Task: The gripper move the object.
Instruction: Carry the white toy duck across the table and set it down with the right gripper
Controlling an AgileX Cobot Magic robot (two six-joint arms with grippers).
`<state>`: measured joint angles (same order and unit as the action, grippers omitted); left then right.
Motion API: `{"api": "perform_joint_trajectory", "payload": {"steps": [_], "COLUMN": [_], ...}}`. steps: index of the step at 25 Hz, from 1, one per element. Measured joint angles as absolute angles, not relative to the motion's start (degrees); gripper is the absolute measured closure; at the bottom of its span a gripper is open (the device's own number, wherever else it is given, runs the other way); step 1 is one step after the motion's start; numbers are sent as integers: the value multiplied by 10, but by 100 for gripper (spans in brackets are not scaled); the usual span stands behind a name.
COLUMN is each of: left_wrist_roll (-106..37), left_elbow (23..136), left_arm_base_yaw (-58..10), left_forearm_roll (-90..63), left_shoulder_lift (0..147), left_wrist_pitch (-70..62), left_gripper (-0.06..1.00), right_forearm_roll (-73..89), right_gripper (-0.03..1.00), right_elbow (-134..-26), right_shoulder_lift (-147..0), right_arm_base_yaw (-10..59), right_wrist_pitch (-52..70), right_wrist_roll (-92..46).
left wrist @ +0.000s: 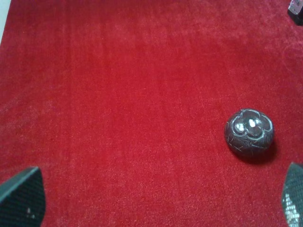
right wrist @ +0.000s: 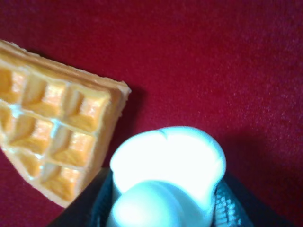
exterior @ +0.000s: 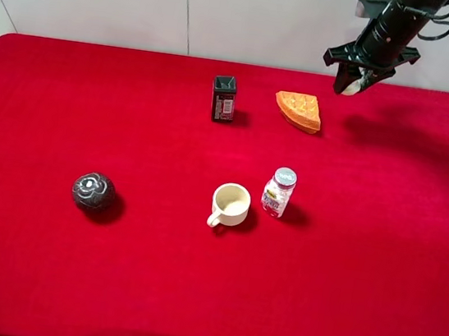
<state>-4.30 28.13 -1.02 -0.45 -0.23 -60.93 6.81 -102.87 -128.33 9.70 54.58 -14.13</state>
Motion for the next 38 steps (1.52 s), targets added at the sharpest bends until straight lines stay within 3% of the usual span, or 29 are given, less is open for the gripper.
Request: {"api": "perform_joint_trajectory", "payload": {"steps": [10, 34, 38], "left_wrist_roll": [-43, -43, -43], "left_elbow": [281, 281, 281], "left_arm_base_yaw": [-10, -10, -10], "left_forearm_roll": [-5, -5, -5], "left_shoulder_lift": [-2, -2, -2], "left_wrist_pitch": [-609, -609, -609], "left_gripper": [-5, -5, -5], "right_forearm_roll": [92, 87, 87], "right_gripper": [65, 65, 56], "right_elbow": [-959, -956, -956], "right_shoulder_lift": [-1283, -1315, -1316], "right_arm_base_yaw": [71, 71, 71], "right_wrist_pitch": [496, 466, 466], "right_wrist_roll": [-166, -168, -168]}}
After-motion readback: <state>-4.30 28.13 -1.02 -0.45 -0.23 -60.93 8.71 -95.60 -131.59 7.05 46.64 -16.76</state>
